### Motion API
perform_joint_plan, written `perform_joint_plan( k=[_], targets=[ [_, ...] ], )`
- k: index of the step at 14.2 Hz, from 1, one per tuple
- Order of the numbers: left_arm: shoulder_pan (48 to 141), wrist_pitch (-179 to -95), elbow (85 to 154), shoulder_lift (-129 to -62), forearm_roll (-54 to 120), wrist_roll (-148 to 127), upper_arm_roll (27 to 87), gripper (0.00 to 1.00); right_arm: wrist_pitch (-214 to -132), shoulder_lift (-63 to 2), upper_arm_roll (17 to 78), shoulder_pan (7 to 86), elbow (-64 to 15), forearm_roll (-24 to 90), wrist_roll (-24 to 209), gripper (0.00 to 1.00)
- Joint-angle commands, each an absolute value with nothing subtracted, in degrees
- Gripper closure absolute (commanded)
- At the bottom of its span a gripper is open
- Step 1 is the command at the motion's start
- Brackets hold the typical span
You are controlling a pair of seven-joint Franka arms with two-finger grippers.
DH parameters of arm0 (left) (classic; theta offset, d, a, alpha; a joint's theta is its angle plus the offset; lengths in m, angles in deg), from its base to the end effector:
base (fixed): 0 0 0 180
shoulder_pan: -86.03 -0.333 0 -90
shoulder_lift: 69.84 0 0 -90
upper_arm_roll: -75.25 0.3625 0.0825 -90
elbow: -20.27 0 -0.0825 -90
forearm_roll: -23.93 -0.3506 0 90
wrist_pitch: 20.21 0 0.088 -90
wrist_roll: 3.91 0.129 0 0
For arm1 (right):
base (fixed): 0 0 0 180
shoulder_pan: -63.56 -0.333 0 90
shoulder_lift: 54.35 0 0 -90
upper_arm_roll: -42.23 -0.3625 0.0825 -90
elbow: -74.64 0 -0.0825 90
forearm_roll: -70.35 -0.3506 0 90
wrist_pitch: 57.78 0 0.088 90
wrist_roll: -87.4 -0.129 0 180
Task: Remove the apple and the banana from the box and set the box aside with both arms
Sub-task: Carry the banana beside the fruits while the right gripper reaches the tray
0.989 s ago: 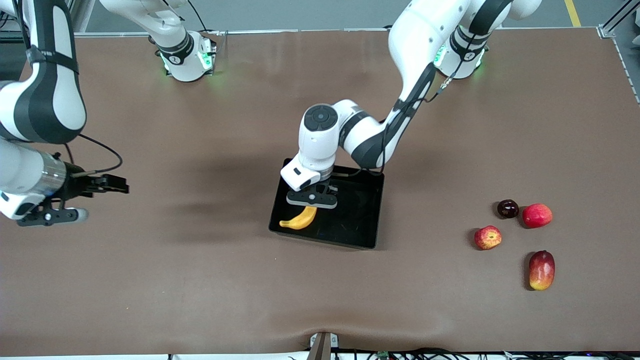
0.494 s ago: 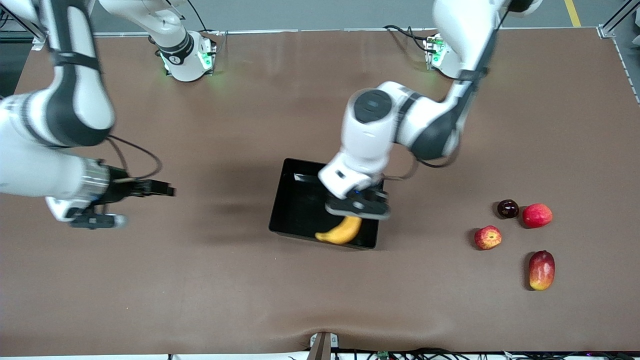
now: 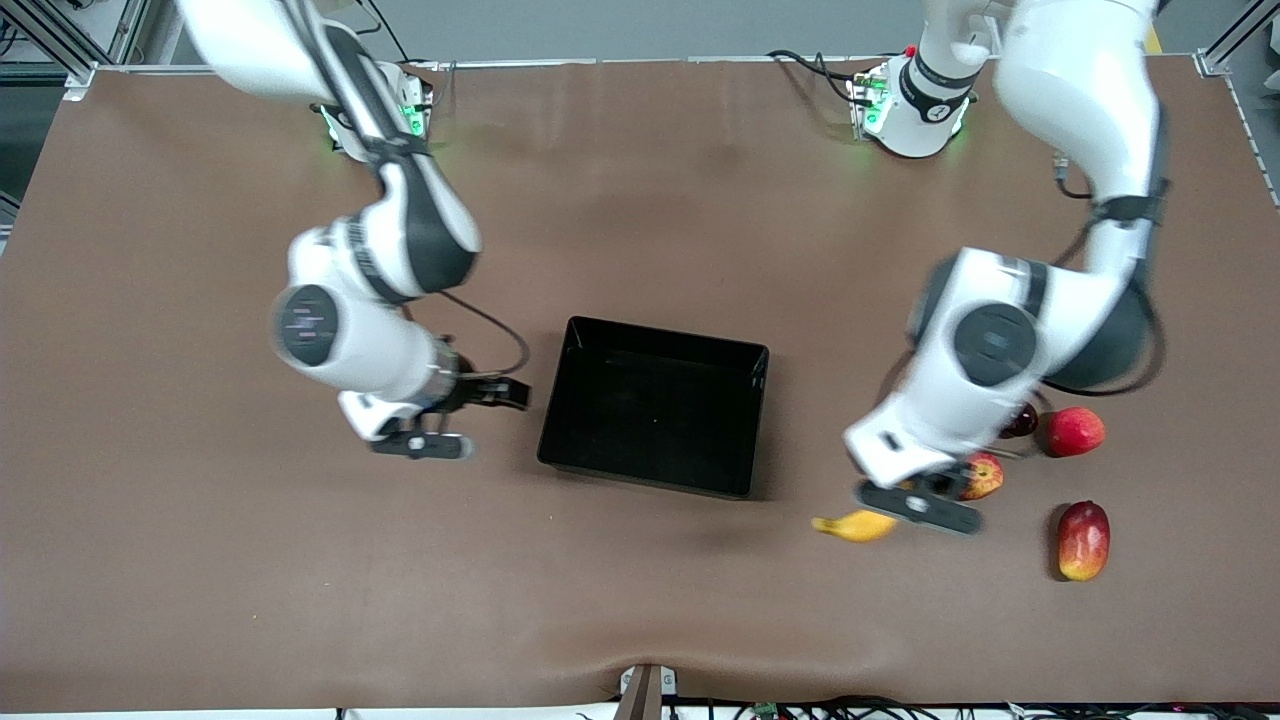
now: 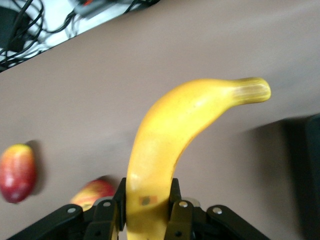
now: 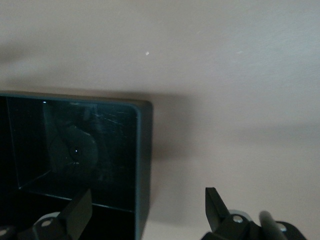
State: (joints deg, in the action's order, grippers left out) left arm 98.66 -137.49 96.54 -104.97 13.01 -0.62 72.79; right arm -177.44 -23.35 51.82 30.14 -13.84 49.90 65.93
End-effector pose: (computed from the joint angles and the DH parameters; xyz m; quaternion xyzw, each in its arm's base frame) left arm 0.7140 -0.1700 0.4128 -0.9770 0.1932 -0.0589 0.0689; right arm 0.6157 0.3203 0.3776 -0.9921 0.0548 0.0368 0.1064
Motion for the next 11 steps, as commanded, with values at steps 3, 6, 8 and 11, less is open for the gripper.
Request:
perform_joint_plan(
  k=[3, 6, 8, 11],
  targets=[
    [86.7, -145.3, 97.3, -109.9, 12.6, 18.5, 71.9, 1.0, -180.2, -18.0, 52.7, 26.0, -13.0, 52.1, 63.5, 0.1],
    [84.2, -150.4, 97.2, -113.9, 12.3, 20.5, 72.0, 1.0, -180.7, -15.7, 52.7, 24.3, -13.1, 52.4, 63.4, 0.64],
    [82.0, -155.4, 97.0, -117.3, 12.3, 22.6, 72.0, 1.0, -181.4, -15.2, 52.7, 24.1, -13.1, 52.3, 63.4, 0.86],
    [81.1, -157.9, 97.0, -119.7, 12.7, 22.6, 72.0, 1.0, -181.4, -14.6, 52.7, 23.9, -13.1, 52.2, 63.4, 1.0]
  ],
)
